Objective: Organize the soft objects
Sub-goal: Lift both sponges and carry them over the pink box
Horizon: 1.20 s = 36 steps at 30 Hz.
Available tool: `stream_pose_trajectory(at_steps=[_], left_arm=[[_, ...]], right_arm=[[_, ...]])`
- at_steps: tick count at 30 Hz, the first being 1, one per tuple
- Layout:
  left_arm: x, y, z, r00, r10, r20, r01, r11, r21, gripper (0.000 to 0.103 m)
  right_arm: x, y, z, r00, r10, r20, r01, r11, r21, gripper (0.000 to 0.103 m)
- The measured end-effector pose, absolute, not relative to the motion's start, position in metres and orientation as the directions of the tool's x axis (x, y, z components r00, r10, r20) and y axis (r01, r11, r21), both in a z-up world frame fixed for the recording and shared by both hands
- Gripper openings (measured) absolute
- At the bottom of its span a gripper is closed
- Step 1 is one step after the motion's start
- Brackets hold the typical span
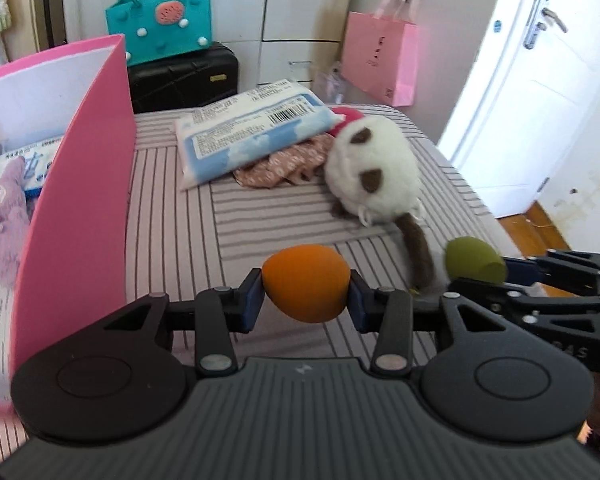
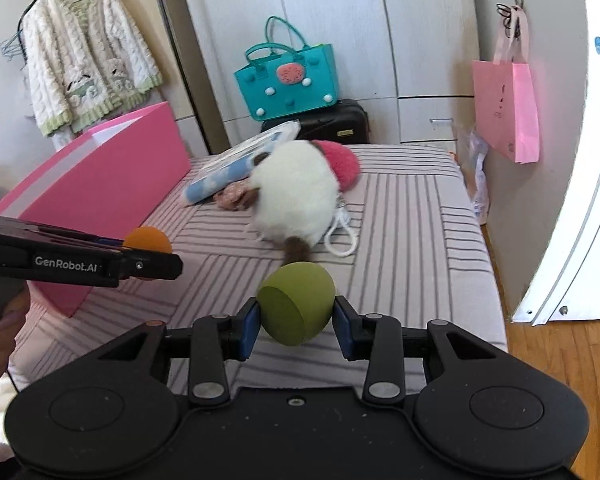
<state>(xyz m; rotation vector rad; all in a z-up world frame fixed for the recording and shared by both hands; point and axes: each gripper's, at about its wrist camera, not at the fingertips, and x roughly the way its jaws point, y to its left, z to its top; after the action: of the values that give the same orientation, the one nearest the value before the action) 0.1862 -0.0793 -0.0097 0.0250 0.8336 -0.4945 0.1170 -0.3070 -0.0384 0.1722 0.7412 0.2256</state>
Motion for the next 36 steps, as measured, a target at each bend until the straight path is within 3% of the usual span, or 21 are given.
stream_pose_trajectory(at_steps=[17, 24, 29, 36], left_arm=[[0.13, -0.032, 0.011, 0.48, -0.495, -0.725, 0.493, 0.835, -0.243, 0.042], [0.116, -0.01, 0.023, 0.485, -0.486, -0.727, 0.512, 0.832, -0.214, 0.042], [0.107, 0.012, 0.044, 0.473, -0.531, -0.703, 0.531, 0.809, -0.254, 0.042], [0.102, 0.04, 0.068, 0.497, -0.516, -0.698, 0.537, 0.814, -0.22, 0.042]], right_arm=[[0.097, -0.27, 0.0, 0.596, 0.405, -0.693, -0.283, 0.914, 0.291, 0.044], [0.093, -0.245, 0.023, 0.513, 0.459, -0.725, -0.396, 0.876, 0.275, 0.044], [0.089, -0.236, 0.041, 0.507, 0.483, -0.714, -0.436, 0.858, 0.271, 0.044], [0.092, -0.225, 0.067, 0.49, 0.532, -0.691, -0.484, 0.825, 0.291, 0.044]])
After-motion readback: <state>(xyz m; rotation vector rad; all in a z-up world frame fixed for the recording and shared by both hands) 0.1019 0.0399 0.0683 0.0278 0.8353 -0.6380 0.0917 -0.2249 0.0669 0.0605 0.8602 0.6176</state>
